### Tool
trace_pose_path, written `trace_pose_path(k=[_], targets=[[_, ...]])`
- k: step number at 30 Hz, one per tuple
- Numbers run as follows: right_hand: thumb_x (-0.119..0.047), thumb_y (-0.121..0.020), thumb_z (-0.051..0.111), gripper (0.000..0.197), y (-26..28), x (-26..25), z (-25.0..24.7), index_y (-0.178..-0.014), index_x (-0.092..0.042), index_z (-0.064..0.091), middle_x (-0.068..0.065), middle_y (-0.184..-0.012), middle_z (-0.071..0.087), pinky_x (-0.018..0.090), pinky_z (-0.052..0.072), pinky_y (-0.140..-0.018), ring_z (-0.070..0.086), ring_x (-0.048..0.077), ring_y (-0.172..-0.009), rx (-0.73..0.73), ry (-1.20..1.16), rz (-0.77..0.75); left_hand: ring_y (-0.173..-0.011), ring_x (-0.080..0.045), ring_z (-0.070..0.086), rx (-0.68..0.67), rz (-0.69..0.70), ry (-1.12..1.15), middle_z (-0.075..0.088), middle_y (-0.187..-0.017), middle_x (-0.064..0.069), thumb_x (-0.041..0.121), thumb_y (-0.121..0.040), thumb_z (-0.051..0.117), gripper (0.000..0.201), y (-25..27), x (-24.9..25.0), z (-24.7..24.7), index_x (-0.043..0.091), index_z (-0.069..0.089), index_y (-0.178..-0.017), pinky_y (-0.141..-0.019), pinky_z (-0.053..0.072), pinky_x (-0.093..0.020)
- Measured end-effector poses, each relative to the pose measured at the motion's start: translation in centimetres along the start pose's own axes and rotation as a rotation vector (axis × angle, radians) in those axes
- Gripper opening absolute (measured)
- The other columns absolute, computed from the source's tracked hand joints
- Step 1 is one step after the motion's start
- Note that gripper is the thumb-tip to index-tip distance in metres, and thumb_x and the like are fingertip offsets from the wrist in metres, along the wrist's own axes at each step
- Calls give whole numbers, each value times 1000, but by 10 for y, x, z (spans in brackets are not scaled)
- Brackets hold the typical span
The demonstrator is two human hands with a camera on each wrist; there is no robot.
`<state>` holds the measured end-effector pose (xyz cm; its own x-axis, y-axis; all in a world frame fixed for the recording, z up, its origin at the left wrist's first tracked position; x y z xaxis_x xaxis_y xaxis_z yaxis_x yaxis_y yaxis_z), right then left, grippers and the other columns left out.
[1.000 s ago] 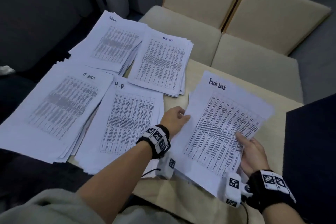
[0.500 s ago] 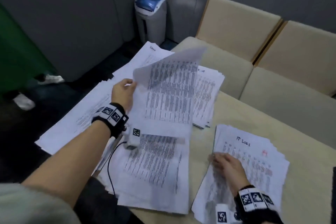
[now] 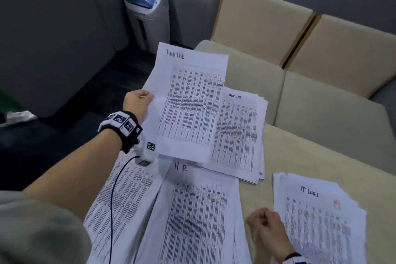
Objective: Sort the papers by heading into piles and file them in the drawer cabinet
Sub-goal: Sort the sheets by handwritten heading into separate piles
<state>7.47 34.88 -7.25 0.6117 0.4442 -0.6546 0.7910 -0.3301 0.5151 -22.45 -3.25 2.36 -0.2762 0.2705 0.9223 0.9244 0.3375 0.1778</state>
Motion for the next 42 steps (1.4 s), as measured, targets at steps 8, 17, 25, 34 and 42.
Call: trace_pose_path(k=[8,17,25,34,42], targets=[[-25,-73,77,6,0,7,1,-73,-21,73,19,-84,64,22,50,-64,65,20,-72,-3,1,90,-85,-24,61,-186,38,-268,66,-97,-6,22,-99,54,19,11,5,116,10,65,-109,-82,52,-33],[0,-93,61,9,9,1,-23,-97,0,70,14,-88,70,19,49,-64,62,20,-74,-153,-337,162,-107,-36,57,-284,179,-883,46,-133,-19,24,-91,65,53,32,5,151,3,37,-131,-89,49,-44],[-29,-84,76,33,25,60,-132,-107,-12,61,12,-107,66,39,50,-89,64,32,-100,588,-122,306,-95,-28,57,-567,516,-852,58,-110,-11,33,-93,58,26,161,44,178,9,57,-104,-85,50,-40],[-46,-66,88,97,28,133,-178,-132,6,40,27,-132,51,44,47,-95,52,43,-120,395,81,526,-103,-29,60,-908,191,-977,62,-114,-10,41,-94,55,38,354,-34,243,9,58,-112,-82,48,-34],[-36,-100,53,41,47,155,-218,-82,0,63,13,-77,60,36,46,-76,60,33,-82,359,-28,234,-107,-26,60,-563,32,-929,57,-120,-8,52,-88,63,54,387,-65,252,9,48,-118,-86,50,-35]])
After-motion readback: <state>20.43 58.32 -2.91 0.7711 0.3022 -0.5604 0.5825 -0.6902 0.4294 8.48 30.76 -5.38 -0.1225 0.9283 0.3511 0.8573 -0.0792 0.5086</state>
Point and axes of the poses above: each hand's wrist, its own y-axis away from the middle knuckle, its own z-axis out of the palm, x = y × z, the point moved 3 cm from there along -y, towards the middle knuckle
